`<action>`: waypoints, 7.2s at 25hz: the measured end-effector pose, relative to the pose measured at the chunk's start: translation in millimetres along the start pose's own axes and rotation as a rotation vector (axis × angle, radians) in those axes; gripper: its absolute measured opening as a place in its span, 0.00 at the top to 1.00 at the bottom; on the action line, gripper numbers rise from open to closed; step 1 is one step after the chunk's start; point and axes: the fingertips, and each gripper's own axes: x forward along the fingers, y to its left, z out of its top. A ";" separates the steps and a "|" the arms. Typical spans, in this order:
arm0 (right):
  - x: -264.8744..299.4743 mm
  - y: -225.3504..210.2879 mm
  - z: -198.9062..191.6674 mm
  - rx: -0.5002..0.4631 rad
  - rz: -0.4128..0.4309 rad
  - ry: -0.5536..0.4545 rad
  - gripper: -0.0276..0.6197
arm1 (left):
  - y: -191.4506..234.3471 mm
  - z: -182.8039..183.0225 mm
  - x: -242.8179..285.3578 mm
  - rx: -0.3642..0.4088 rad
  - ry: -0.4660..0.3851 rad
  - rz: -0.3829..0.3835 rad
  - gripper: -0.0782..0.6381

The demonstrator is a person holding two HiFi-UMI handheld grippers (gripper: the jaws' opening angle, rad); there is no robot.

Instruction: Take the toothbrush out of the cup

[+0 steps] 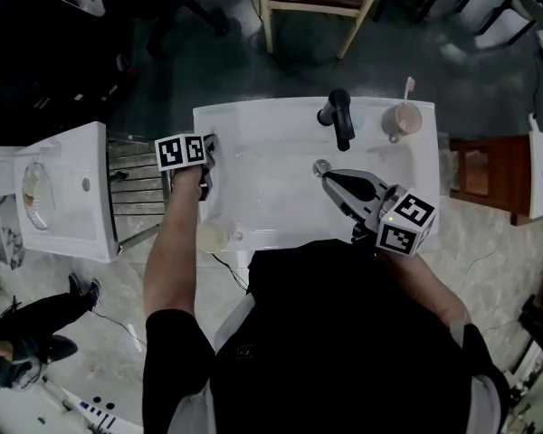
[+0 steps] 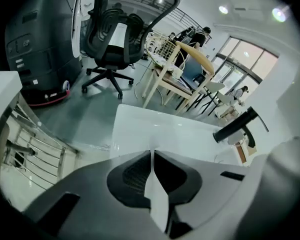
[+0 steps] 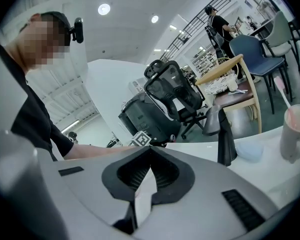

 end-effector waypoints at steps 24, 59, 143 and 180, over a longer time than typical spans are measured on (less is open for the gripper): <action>70.1 30.6 -15.6 -0.082 -0.010 0.093 0.91 | 8.7 10.4 -2.8 -0.122 -0.148 -0.033 0.85; -28.9 22.9 21.1 -0.142 0.075 -0.038 0.91 | -192.0 37.4 -216.6 0.202 -0.750 0.040 0.86; -193.6 -153.0 68.7 -0.251 -0.028 -0.067 0.91 | -399.9 -47.7 -134.6 0.235 -0.783 0.011 0.87; -127.1 -274.1 103.9 -0.308 -0.274 0.099 0.90 | -391.7 -21.7 -75.4 0.226 -0.661 -0.088 0.87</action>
